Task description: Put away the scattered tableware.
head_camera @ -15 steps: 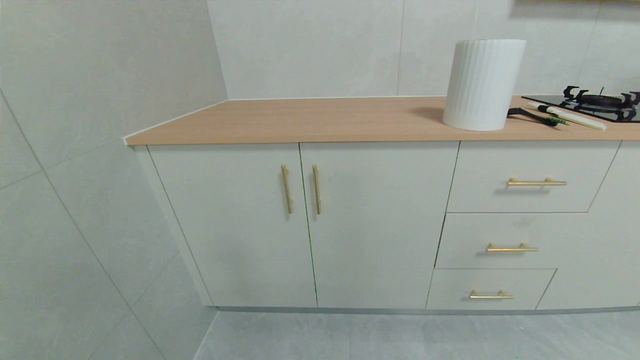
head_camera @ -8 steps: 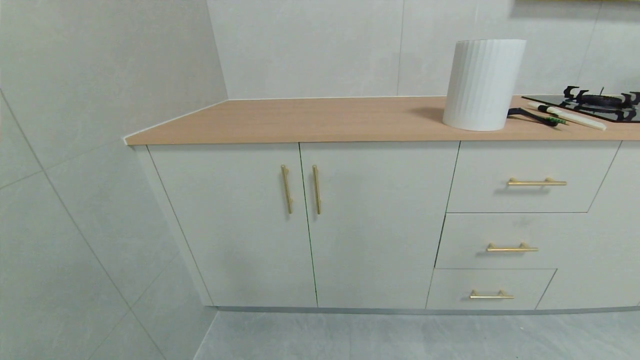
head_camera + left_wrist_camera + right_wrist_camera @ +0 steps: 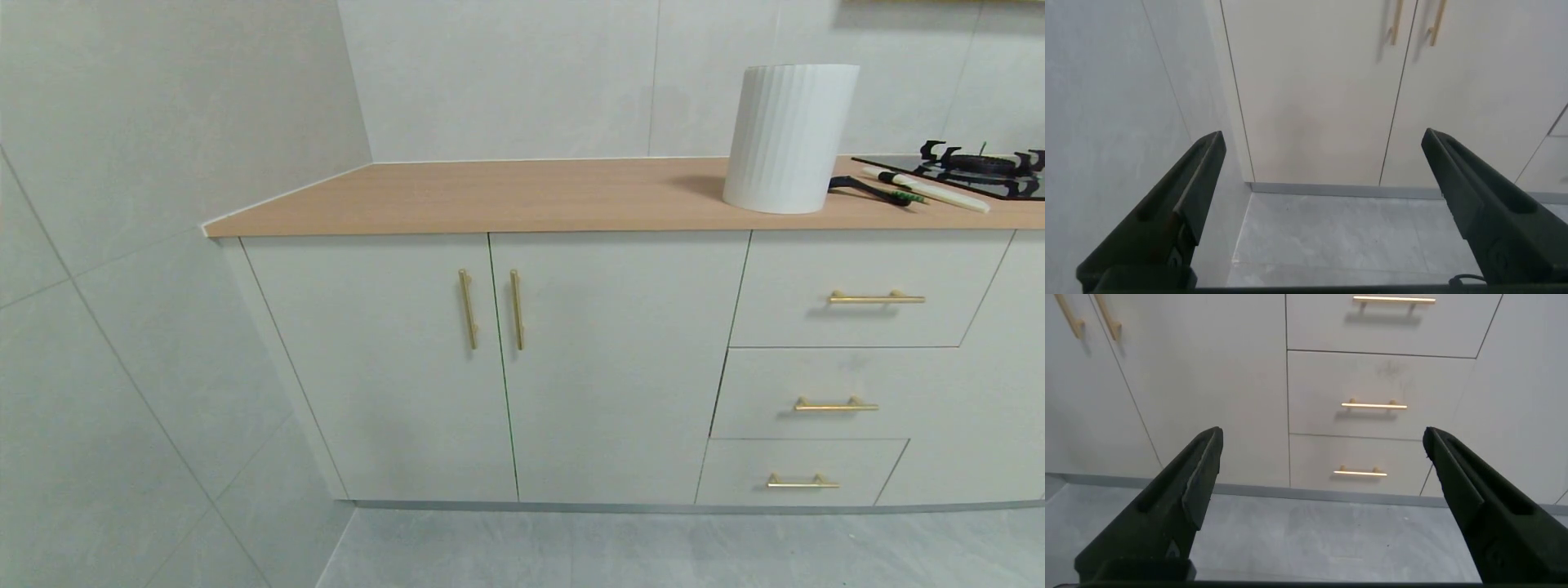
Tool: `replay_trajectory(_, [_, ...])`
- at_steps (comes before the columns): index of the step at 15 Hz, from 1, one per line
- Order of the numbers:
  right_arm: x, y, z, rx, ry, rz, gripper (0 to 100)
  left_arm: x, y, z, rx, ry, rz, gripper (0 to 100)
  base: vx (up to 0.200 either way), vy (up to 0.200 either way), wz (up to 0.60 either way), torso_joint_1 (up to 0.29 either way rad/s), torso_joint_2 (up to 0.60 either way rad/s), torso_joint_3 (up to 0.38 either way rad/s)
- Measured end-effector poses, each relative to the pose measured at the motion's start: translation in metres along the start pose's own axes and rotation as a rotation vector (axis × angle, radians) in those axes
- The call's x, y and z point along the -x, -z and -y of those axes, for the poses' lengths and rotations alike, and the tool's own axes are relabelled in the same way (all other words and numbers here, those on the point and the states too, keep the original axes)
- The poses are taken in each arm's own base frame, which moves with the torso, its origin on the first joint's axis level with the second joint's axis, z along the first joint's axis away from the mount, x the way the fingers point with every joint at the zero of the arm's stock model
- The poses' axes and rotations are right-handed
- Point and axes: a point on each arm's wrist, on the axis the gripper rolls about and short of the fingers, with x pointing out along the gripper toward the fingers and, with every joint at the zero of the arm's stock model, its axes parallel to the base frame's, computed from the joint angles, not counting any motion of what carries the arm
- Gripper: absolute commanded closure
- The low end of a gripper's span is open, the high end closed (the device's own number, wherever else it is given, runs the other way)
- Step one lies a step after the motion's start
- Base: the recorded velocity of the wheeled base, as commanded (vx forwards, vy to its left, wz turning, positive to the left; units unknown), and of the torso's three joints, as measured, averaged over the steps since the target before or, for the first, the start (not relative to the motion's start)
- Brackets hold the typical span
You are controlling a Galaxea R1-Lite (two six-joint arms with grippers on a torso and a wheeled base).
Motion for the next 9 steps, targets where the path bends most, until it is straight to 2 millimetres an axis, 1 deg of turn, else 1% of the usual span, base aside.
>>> replay_trajectory(7, [0.0, 0.0, -0.0001, -0.026, -0.008, 0.001, 0, 0.0, 0.0, 0.0, -0.004, 0.001, 0.0, 0, 0.0, 0.0, 0.0, 0.0, 0.0, 0.0])
replay_trajectory(9, [0.0, 0.0, -0.0001, -0.026, -0.008, 0.001, 0, 0.0, 0.0, 0.0, -0.002, 0.001, 0.0, 0, 0.0, -0.2, 0.0, 0.0, 0.0, 0.007])
